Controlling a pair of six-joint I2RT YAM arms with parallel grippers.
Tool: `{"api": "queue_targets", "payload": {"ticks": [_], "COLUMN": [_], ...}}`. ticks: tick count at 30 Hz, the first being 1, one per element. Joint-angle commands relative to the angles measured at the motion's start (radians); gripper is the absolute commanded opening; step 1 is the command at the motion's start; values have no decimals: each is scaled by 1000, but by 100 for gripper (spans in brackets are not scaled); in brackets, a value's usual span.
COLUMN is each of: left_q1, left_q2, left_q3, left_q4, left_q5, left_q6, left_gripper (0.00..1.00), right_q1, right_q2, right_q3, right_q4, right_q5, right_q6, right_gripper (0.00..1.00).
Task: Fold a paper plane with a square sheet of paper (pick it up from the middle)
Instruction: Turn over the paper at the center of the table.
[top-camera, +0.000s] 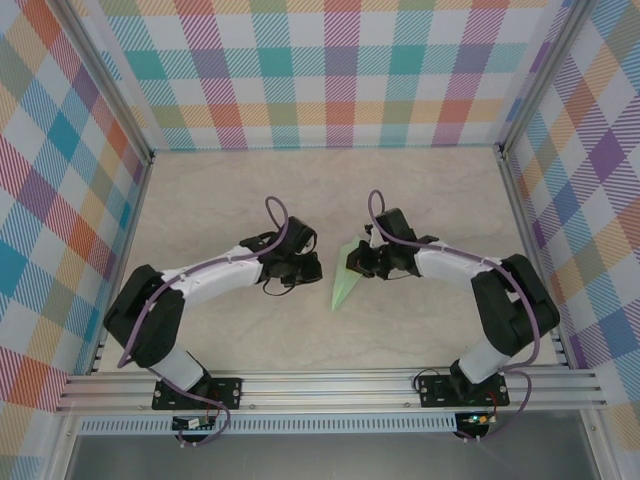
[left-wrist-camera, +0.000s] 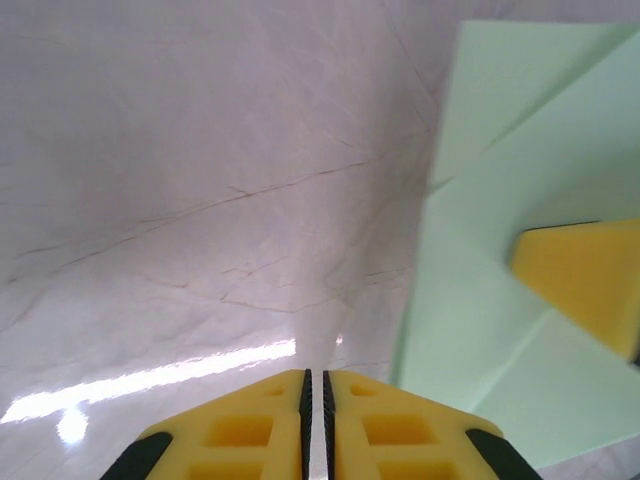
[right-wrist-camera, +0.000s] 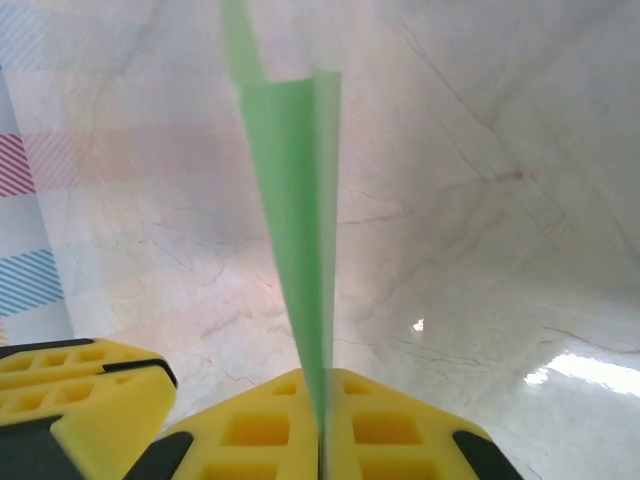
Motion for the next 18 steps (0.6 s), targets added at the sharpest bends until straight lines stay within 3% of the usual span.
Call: {"api": "queue_targets", "payload": {"ticks": [1, 5, 7, 9, 11, 18], "left_q1": [15, 23, 27, 34, 40, 43], "left_q2": [-104, -210, -267, -328, -387, -650], "left_q3": [-50, -117, -163, -209, -255, -380], "left_q4": [-69, -75, -61, -46, -32, -164], "left_q5": [-128, -207, -244, -283, -315, -514], "left_q6": [-20, -54, -80, -113, -145, -284], "left_gripper": [15, 16, 18, 19, 21, 40], "right_q1": [15, 65, 113, 153, 190, 316], "right_q2": [-56, -16, 43, 109, 168, 448], "right_q3": [132, 324, 427, 517, 572, 783], "right_q4": [-387, -743, -917, -1057, -1114, -1200], "right_q5": [174, 491, 704, 836, 891, 891], "right_q6": [-194, -268, -248, -205, -183, -70], "right_gripper": [8, 9, 7, 9, 9, 12]}}
